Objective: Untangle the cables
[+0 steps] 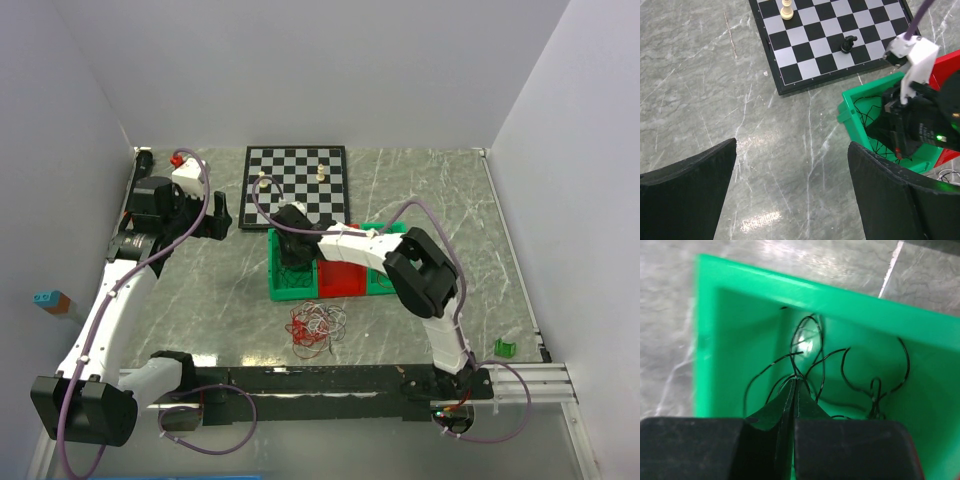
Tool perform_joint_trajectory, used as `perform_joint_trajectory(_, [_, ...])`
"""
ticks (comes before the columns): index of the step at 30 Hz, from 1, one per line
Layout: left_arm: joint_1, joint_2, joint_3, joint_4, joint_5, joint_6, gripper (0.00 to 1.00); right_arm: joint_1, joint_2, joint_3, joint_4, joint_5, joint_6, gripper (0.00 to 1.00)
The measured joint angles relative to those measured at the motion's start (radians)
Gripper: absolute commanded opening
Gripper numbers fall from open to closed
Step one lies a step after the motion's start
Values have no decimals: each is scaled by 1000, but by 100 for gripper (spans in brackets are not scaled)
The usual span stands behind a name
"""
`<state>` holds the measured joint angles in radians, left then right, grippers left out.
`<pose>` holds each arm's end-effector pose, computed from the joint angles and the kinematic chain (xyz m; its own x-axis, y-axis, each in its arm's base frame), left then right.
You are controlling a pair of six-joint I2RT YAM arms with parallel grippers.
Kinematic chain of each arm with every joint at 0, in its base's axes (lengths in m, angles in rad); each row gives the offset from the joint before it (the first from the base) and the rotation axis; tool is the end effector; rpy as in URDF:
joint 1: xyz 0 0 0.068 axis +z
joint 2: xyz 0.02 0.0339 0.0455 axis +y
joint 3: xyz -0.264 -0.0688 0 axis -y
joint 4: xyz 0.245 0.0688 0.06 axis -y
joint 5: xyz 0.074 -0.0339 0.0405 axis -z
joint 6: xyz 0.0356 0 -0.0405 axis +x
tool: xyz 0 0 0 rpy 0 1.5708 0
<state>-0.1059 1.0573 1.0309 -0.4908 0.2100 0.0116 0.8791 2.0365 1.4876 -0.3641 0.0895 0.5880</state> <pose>0.2293 -0.0318 0.3432 -0.4884 0.0633 -0.8703 0.2892 0.9527 -0.0930 0.2868 0.3413 0.1861 -0.8261 -0.1314 -0.5479 -0.3293 0.9017 0.2803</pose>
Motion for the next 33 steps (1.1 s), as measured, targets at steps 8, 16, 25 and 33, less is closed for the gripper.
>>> perform_joint_trajectory(8, [0,0,0,-6,11,23,97,-3,5,17,-21,-2,6,57])
perform_joint_trajectory(16, [1,-24,6,-78,121,145,97,-3,-301,-56,11,-12,-2,85])
perform_joint_trajectory(25, [-34,-107,6,-209,379,375,97,-3,-724,-332,52,3,-2,82])
perform_joint_trajectory(33, [-343,-121,-130,-218,451,529,97,45,-1021,-747,13,15,26,75])
